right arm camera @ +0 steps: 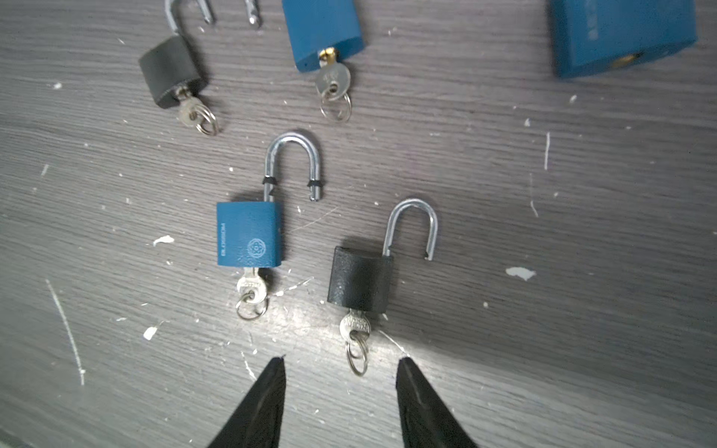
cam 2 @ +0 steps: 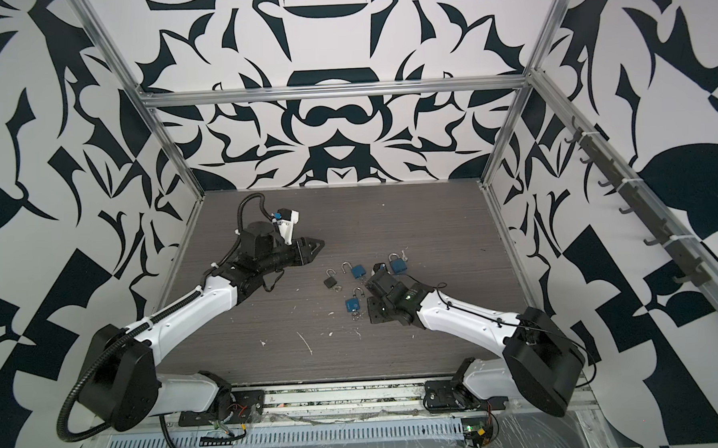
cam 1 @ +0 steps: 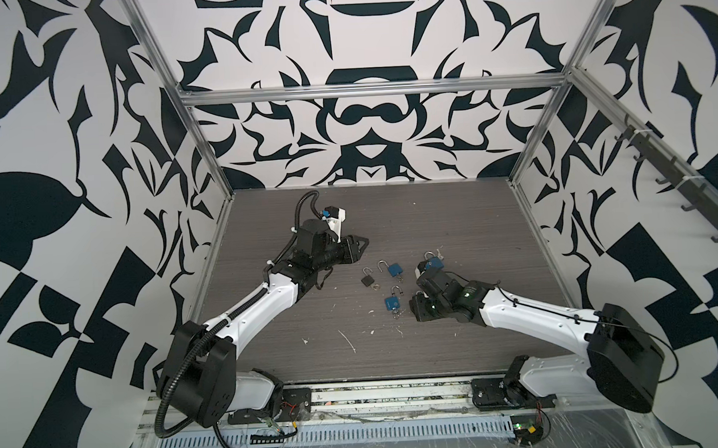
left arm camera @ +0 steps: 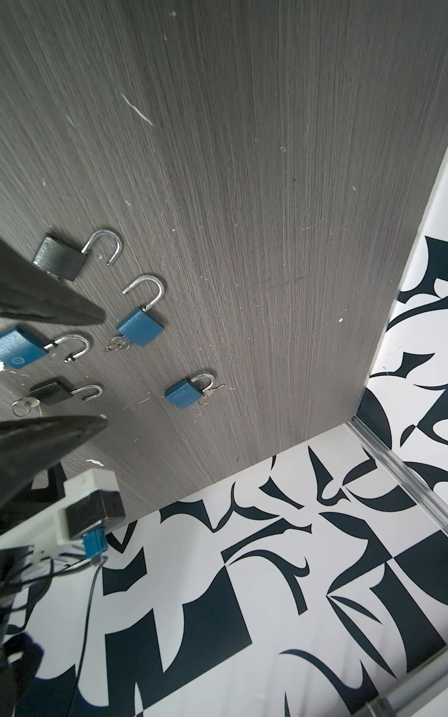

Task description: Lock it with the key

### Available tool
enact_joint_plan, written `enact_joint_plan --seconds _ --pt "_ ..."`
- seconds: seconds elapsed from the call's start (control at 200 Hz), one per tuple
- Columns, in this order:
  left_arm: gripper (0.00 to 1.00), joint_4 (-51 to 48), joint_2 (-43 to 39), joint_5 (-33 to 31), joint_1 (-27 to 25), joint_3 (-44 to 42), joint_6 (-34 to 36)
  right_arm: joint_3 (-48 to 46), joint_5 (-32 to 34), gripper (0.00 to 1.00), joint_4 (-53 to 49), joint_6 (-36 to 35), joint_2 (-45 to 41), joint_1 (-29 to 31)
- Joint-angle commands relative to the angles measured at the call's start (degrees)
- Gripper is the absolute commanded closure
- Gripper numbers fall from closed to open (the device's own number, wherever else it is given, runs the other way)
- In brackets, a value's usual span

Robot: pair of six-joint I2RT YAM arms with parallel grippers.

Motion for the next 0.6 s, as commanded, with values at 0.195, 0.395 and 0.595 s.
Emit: enact_joint_plan --seconds 0.195,0.395,0.595 --pt "0.58 -0.24 -2.59 -0.52 1.13 -1.68 0.96 2.62 3.91 0.52 1.71 3.57 4.57 0.5" --pt "0.59 -0.03 -2.97 -0.72 1.59 -2.26 0.96 3.77 4.06 0.54 2.7 3.92 7.12 0.5" --pt "0.58 0.8 -3.51 -1.24 1.94 -3.06 0.78 5.11 4.48 0.55 3.64 3.87 9.2 0.55"
